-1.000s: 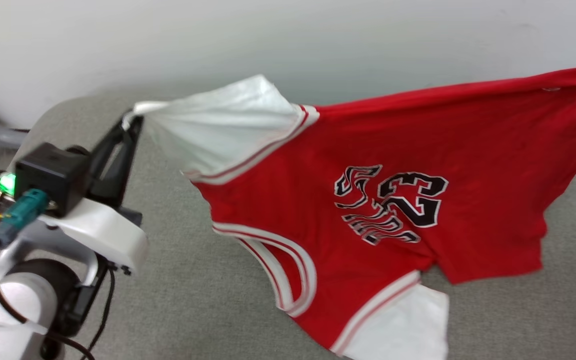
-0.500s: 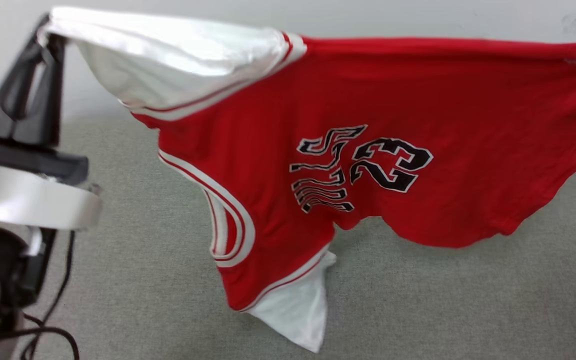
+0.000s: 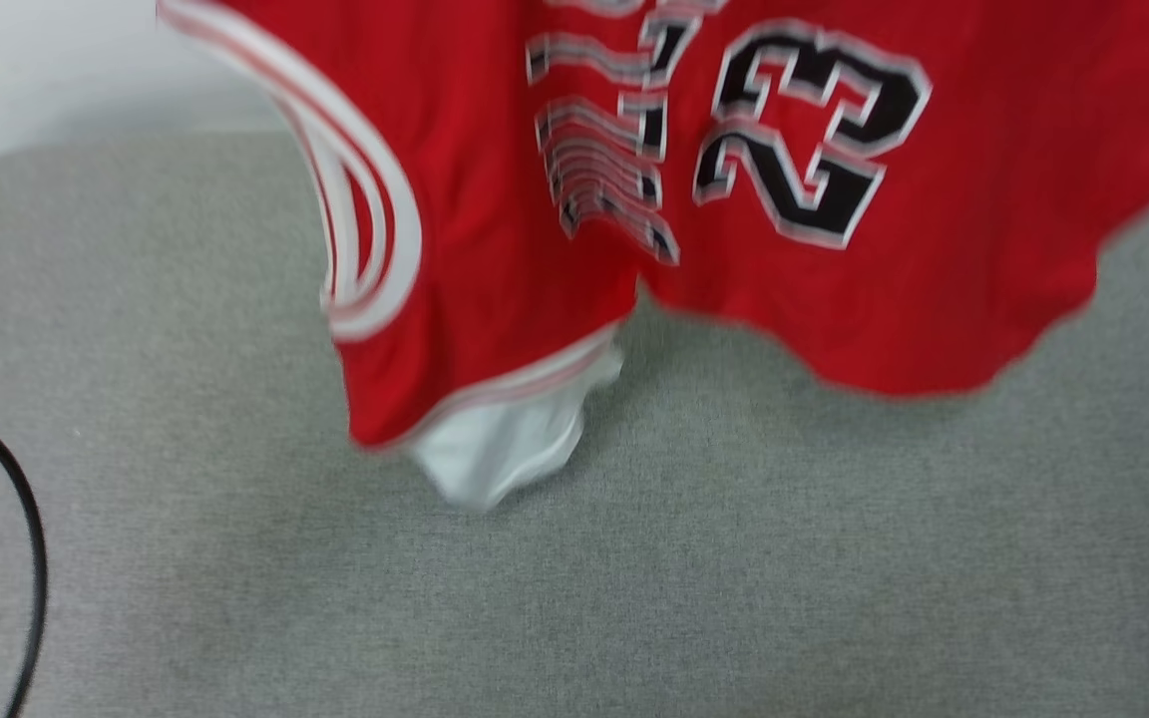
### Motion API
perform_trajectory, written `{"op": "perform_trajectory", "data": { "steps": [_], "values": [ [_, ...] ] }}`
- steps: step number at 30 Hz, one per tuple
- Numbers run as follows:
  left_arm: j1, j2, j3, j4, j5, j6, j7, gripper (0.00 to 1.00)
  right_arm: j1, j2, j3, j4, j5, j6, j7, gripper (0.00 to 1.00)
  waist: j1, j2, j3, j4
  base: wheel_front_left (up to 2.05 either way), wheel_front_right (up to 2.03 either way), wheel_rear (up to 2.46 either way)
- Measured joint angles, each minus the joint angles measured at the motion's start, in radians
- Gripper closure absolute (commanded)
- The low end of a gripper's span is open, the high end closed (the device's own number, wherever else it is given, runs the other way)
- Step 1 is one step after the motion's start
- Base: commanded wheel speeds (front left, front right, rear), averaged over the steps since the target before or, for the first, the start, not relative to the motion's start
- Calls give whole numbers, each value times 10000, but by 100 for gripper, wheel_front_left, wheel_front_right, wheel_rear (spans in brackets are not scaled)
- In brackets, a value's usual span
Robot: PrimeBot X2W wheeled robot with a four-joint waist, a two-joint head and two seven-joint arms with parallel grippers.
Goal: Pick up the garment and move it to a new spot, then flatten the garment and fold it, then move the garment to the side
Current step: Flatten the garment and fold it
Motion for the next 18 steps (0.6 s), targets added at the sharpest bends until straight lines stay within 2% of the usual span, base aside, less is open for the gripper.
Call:
{"op": "perform_trajectory", "data": {
  "steps": [7,9,14,18],
  "values": [
    [-3274,90,-359,2328,383,-957,-424,100,-2745,4,533,1436,-548,2,-709,100,1,0,1487,-72,0,0,0],
    [-4727,-23,-518,3386,617,-1244,-794,100,-4049,100,838,2286,-920,2,-1223,100,1,0,2194,-100,0,0,0],
    [-6456,-295,-894,4740,1032,-1555,-1241,100,-5890,481,1262,3904,-1475,2,-1956,100,3,0,3266,-153,0,0,0],
    [-7798,-535,-1081,5799,1430,-1553,-1785,100,-7406,711,1346,5147,-1941,2,-2661,100,3,0,4024,-189,0,0,0]
  ]
}}
